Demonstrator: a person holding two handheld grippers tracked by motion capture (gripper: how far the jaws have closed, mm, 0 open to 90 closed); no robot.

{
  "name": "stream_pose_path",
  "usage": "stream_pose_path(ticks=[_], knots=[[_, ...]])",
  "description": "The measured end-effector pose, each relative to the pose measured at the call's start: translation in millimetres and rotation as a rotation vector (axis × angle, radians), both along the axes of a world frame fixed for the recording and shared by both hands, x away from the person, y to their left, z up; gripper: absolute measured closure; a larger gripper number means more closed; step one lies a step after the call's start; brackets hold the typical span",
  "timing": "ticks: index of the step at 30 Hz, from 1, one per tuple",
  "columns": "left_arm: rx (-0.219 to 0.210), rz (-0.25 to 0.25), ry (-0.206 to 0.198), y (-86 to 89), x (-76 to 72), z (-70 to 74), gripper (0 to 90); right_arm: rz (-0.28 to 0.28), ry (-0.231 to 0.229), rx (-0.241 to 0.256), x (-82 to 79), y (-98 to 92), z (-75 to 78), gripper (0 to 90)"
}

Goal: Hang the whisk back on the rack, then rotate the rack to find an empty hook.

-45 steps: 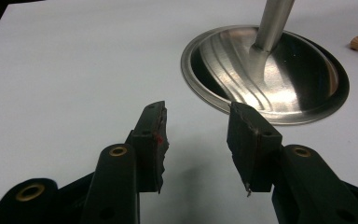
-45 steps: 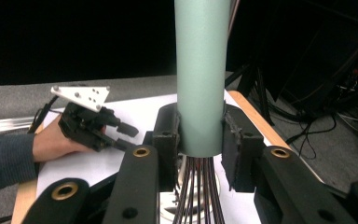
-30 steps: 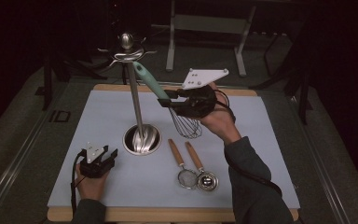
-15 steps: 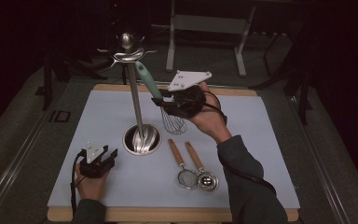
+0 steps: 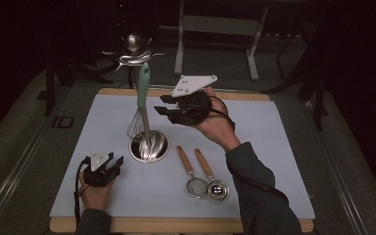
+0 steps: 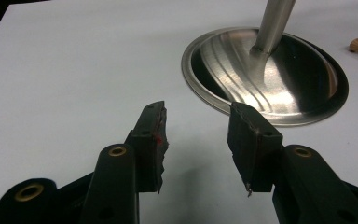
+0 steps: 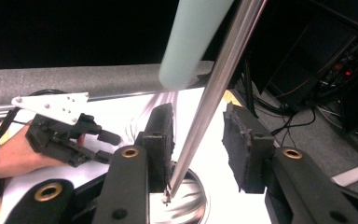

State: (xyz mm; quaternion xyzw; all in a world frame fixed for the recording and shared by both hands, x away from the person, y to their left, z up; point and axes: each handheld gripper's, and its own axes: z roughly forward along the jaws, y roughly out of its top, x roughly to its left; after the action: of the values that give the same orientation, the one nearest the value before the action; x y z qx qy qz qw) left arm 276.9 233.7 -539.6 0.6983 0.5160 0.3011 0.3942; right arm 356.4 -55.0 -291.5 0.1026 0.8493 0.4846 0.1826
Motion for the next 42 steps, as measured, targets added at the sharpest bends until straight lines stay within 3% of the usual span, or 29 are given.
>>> stream_pose_path(ticks=[7,12,29,32,35,39,42], knots=[[0.001,0.003,-0.003,0.2,-0.2,0.0,57.2,-0.016,0.012,-0.012,3.1,-7.3,-4.2,65.3],[-0.003,0.004,0.000,0.1,0.2,0.0,57.2,-0.015,0.023,-0.023,5.1,-8.7,-8.0,75.2],[-0.004,0.002,-0.002,0.2,-0.1,0.0,57.3,-0.012,0.028,-0.027,3.3,-18.9,-14.0,75.7],[-0.013,0.002,-0.013,1.3,-1.0,0.4,58.0,-0.016,0.034,-0.038,4.1,-21.6,-17.8,75.1],[-0.054,0.011,-0.034,4.8,-2.9,0.8,58.2,-0.025,0.050,-0.047,6.0,-26.7,-23.8,74.7],[-0.089,0.019,-0.102,8.9,-9.6,6.9,60.7,-0.043,0.060,-0.076,8.1,-33.3,-31.5,74.1],[-0.105,0.000,-0.118,9.4,-11.2,14.4,61.9,-0.049,0.067,-0.083,8.7,-37.2,-34.7,73.9]])
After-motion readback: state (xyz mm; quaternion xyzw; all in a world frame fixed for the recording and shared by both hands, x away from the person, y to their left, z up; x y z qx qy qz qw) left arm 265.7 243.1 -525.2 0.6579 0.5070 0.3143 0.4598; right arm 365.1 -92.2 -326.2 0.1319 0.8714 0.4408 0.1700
